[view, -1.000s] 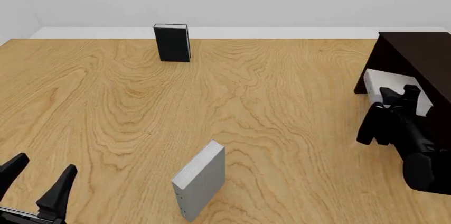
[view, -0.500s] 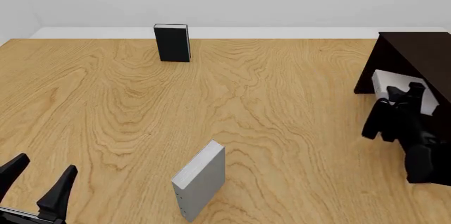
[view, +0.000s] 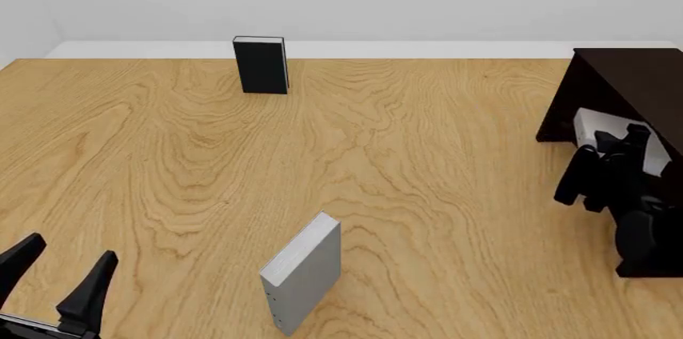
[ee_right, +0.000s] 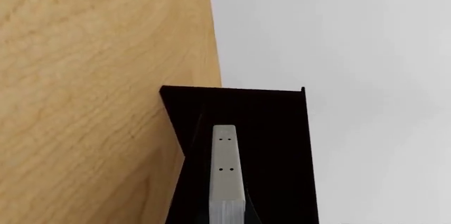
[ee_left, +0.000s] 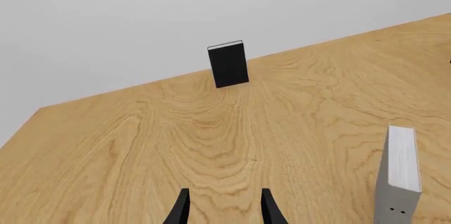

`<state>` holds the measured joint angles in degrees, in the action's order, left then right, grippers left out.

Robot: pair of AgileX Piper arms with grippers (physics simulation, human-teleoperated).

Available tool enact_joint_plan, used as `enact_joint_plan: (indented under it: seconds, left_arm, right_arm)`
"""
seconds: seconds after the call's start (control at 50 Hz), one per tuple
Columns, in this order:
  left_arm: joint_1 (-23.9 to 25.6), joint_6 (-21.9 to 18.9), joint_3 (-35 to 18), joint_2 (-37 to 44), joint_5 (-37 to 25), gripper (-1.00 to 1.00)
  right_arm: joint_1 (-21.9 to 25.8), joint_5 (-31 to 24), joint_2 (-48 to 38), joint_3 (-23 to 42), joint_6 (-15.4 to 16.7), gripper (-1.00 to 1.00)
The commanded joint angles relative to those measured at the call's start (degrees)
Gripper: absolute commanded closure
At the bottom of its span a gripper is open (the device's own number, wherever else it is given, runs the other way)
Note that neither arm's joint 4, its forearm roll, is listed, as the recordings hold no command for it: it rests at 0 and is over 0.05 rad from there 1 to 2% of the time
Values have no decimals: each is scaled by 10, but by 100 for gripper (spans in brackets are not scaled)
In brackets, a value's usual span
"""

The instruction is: Pick up the book on the right and place it on the cabinet shelf.

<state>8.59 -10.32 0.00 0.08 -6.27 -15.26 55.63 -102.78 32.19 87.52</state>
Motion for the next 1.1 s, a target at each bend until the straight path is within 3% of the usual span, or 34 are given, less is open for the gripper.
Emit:
enact_joint_plan:
  seconds: [0.02,0.56,0.76,1.04,1.06,1.1]
  left_arm:
    - [1,1,0,0,-1,-100]
    - [-1,1,0,0,-2,-100]
    - [-1,0,0,0,-2,-100]
    - [2,0,0,0,-1,-100]
    - [2,0,0,0,-1,-100]
    - [2,1,0,0,-1,-100]
  right_arm:
    - [-6,-1,-5,16,-19,100]
    - [-25,-9,-18,17,-39,100]
    - [-20,-51,-10,32,-68,100]
    - [-11,-67,-15,29,-75,100]
    - [-11,-70,-14,28,-78,-100]
    - [-9,-69,-15,28,-80,-100]
